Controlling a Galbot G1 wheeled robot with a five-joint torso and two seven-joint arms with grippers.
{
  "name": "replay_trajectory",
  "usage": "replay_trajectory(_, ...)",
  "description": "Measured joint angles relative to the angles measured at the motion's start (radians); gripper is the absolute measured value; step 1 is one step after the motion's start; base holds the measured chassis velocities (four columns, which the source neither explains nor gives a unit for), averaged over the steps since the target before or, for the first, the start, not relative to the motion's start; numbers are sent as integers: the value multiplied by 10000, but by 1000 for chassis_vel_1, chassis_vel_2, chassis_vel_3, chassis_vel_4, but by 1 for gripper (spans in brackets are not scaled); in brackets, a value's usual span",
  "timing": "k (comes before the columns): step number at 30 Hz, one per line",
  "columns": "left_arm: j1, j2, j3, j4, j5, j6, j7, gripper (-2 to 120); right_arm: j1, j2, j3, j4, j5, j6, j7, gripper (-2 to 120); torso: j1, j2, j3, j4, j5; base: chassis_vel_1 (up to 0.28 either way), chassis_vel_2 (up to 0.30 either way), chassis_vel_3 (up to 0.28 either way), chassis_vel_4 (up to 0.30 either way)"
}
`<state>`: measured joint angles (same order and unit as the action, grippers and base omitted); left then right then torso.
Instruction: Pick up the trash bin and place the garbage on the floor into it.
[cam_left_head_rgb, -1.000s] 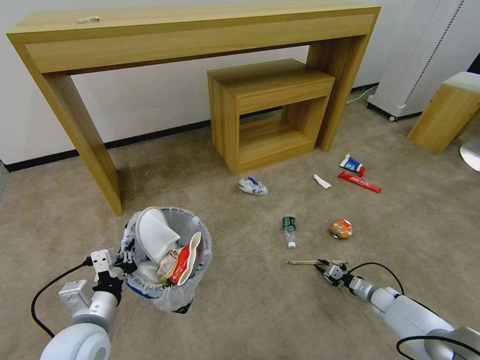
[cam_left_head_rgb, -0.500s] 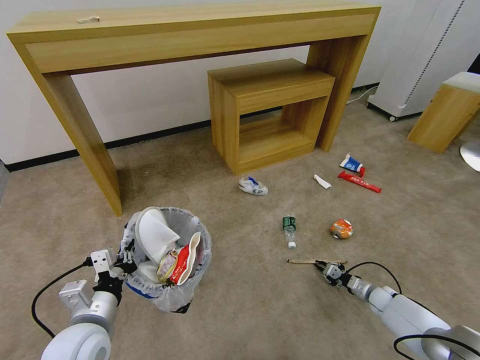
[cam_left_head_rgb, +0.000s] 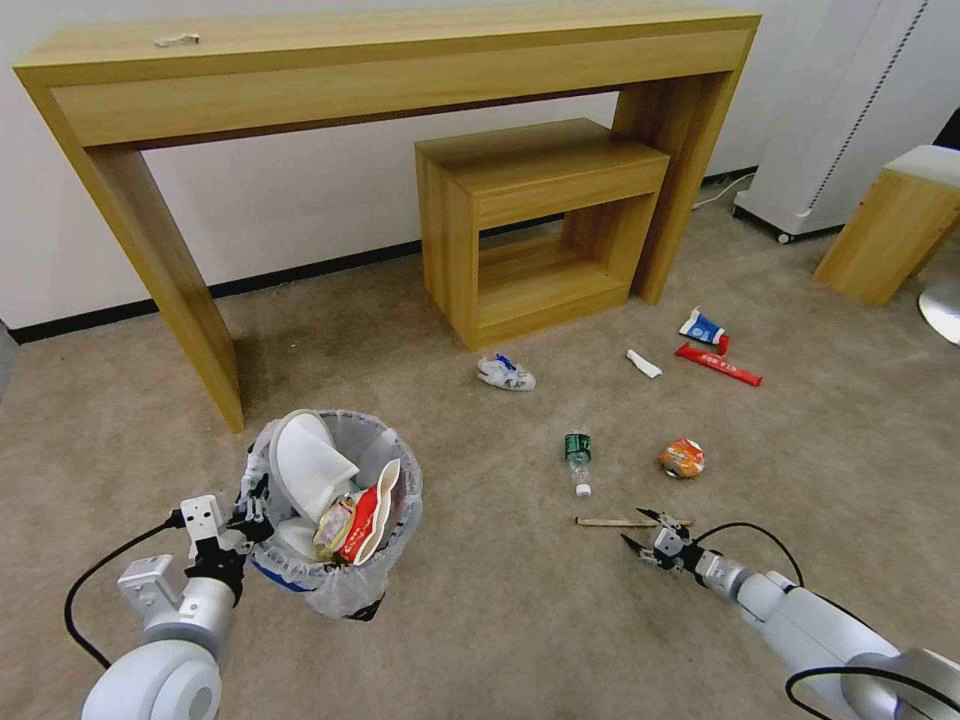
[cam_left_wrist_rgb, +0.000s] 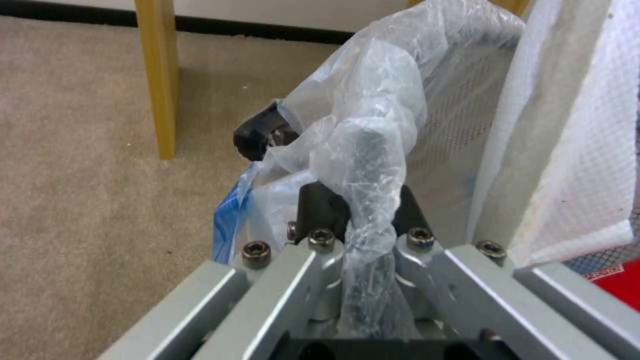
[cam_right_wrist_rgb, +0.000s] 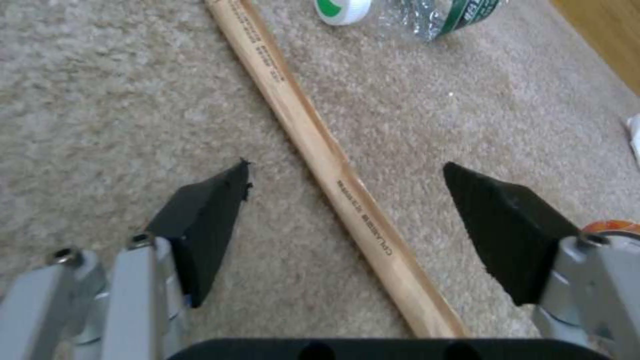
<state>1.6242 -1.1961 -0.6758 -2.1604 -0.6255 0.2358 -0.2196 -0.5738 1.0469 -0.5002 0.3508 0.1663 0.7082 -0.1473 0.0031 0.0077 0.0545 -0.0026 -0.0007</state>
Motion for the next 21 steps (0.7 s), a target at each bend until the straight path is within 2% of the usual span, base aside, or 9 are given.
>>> replay_trajectory(5, -23, -3, 12, -58, -27, 0, -5, 3, 6, 142, -67, -84, 43, -52, 2, 82, 1, 1, -1, -9, -9, 0, 0, 0, 0)
replay_trajectory(15, 128, 0, -94, -183, -43, 2, -6, 3, -13, 391, -159, -176, 63, -173, 55, 76, 0, 4, -2, -8, -7, 0, 0, 0, 0)
replay_trajectory(17, 135, 4, -113, -181, -43, 0, -7, 3, -17, 366, -182, -118, 62, -172, 54, 72, 0, 3, 0, -4, 5, 0, 0, 0, 0)
replay_trajectory(18, 131, 2, -115, -177, -43, -3, -3, 3, -17, 338, -190, -63, 62, -168, 54, 72, 0, 2, 2, 8, 21, 0, 0, 0, 0)
replay_trajectory(21, 117, -16, -121, -152, -31, -16, -8, 3, -13, 248, -194, -8, 58, -162, 8, 71, -1, 0, 4, 12, 19, 0, 0, 0, 0)
